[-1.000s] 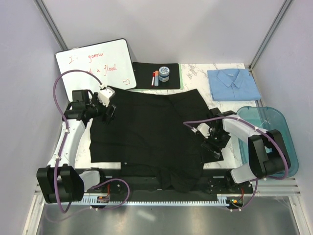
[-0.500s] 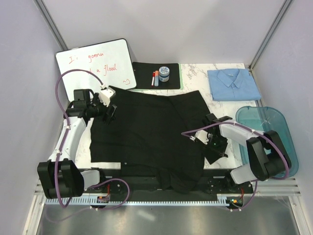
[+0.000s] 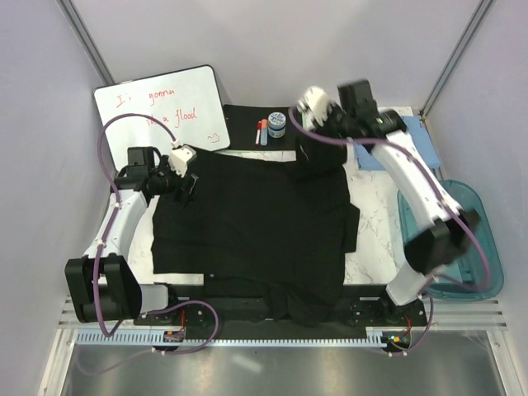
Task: Fold and stack the long sleeve shirts
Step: Flatten the shirt out
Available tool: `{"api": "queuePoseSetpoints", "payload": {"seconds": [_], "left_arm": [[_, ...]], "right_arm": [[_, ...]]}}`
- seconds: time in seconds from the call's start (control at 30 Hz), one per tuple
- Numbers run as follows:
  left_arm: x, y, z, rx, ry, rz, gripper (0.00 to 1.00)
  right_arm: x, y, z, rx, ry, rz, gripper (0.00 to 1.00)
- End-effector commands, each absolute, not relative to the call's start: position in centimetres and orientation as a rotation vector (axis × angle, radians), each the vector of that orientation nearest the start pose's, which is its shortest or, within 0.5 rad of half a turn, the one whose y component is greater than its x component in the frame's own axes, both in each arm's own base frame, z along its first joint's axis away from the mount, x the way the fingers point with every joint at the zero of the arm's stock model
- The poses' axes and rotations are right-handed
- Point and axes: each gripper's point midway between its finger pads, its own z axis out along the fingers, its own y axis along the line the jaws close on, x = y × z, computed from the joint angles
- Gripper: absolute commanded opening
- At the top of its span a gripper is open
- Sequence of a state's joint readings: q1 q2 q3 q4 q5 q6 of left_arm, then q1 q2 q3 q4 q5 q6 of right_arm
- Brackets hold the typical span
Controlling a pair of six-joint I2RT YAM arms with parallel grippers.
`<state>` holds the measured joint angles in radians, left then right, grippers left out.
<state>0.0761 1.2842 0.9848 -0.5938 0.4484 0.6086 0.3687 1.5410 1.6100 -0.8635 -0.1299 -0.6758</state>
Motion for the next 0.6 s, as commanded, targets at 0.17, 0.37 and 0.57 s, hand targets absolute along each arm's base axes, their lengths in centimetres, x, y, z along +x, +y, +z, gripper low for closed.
{"api": "queuePoseSetpoints", "payload": {"seconds": [0.17,0.37,0.57], "left_arm": [[35.5,-3.2,16.1,0.704,2.165,-0.234,0.82],[35.7,-3.3,15.6,0.679,2.167,-0.249,0.82],[35.9,-3.2,15.3,0.691,2.17,-0.248,0.82]], "right_arm": [[56.0,24.0,40.1,-0.643,1.587,-0.118,0.0],[56.6,21.7,38.0,-0.462,1.573,-0.246,0.0],[56.0,19.4,31.9,-0.537,1.673,-0.311,0.0]]}}
